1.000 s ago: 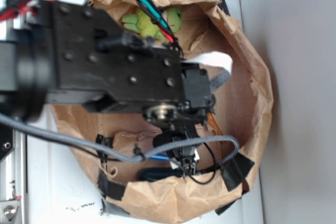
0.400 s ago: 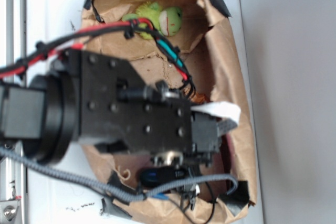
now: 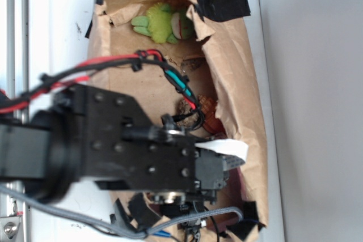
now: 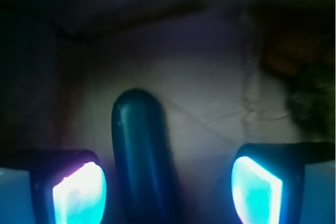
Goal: Grab the plastic pickle.
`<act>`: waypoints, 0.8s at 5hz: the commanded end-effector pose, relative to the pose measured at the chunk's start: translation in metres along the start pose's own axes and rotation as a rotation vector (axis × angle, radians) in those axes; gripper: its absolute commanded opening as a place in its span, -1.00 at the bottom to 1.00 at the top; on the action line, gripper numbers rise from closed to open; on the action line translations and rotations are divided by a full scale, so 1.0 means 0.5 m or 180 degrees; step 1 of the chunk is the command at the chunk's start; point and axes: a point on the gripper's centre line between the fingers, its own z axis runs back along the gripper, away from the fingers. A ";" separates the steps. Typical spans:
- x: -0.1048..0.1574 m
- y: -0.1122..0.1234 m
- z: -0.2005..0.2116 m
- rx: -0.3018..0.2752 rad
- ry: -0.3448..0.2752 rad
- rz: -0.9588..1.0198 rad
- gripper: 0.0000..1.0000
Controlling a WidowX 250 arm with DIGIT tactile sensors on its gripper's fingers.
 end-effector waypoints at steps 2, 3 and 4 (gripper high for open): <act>0.027 -0.006 -0.055 -0.0055 -0.0013 -0.0094 0.94; 0.034 -0.002 -0.020 -0.0130 -0.0085 0.0050 -1.00; 0.041 0.005 0.037 -0.0308 -0.0198 0.0191 -1.00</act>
